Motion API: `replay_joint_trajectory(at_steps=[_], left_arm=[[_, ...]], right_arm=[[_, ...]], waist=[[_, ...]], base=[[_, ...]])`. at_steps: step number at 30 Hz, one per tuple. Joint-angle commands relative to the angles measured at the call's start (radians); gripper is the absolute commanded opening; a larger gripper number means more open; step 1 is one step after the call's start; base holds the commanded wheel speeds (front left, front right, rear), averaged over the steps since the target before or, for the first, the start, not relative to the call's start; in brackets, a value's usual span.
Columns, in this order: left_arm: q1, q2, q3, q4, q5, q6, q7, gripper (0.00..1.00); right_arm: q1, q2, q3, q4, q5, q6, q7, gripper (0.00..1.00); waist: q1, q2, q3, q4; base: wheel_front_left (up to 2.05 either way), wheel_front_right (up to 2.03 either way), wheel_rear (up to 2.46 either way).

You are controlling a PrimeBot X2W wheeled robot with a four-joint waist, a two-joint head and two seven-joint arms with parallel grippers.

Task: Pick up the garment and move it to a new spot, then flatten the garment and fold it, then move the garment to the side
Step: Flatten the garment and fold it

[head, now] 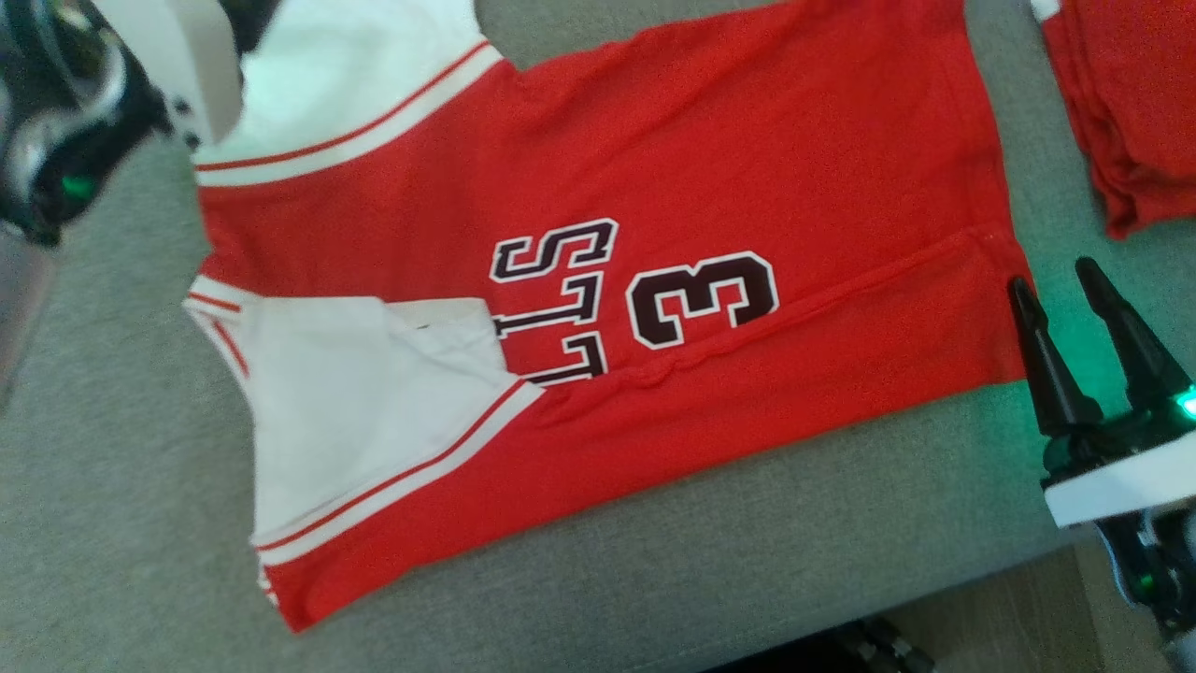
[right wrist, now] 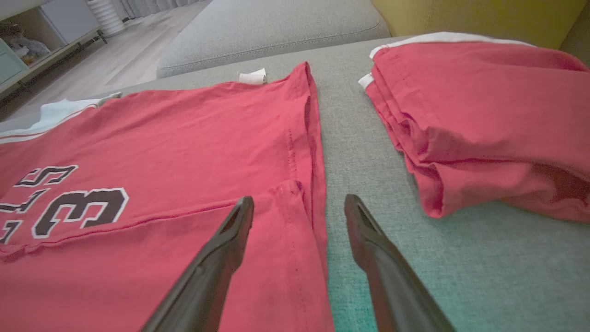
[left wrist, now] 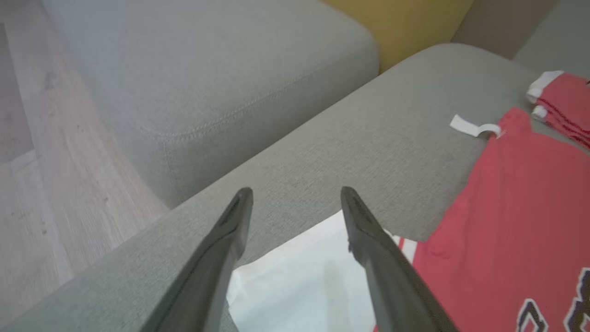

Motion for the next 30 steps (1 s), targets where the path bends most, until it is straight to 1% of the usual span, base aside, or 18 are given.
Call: replay_joint_trajectory(at_steps=[1, 6, 11, 19, 23, 30], left_arm=[[-0.051, 0.053, 0.032, -0.015, -0.003, 0.002, 0.015, 1.00], [-0.138, 0.101, -0.022, 0.110, 0.011, 0.002, 0.100, 1.00], [-0.148, 0.147, -0.036, 0.189, -0.005, 0.002, 0.138, 1.00], [-0.100, 0.178, -0.006, 0.185, -0.092, 0.002, 0.142, 1.00], [-0.075, 0.185, -0.016, 0.167, -0.099, 0.002, 0.153, 1.00], [-0.053, 0.181, -0.037, 0.160, -0.103, 0.005, 0.170, 1.00]], right_arm=[[0.005, -0.022, 0.014, -0.016, 0.006, -0.001, -0.013, 1.00], [-0.035, -0.023, 0.045, 0.002, 0.017, -0.001, -0.028, 1.00], [-0.049, -0.018, 0.068, 0.028, 0.027, -0.001, -0.040, 1.00], [-0.044, -0.018, 0.066, 0.068, 0.033, -0.001, -0.052, 1.00], [-0.051, -0.014, 0.067, 0.071, 0.033, -0.001, -0.055, 1.00], [-0.063, -0.013, 0.074, 0.072, 0.034, -0.001, -0.057, 1.00]], waist=[[-0.0003, 0.0000, 0.035, -0.031], [-0.0003, 0.0000, 0.070, -0.060], [-0.0003, 0.0000, 0.080, -0.075], [-0.0003, 0.0000, 0.071, -0.066], [-0.0003, 0.0000, 0.076, -0.063], [-0.0003, 0.0000, 0.091, -0.065]], base=[[0.00, 0.00, 0.00], [0.00, 0.00, 0.00], [0.00, 0.00, 0.00], [0.00, 0.00, 0.00], [0.00, 0.00, 0.00], [0.00, 0.00, 0.00]])
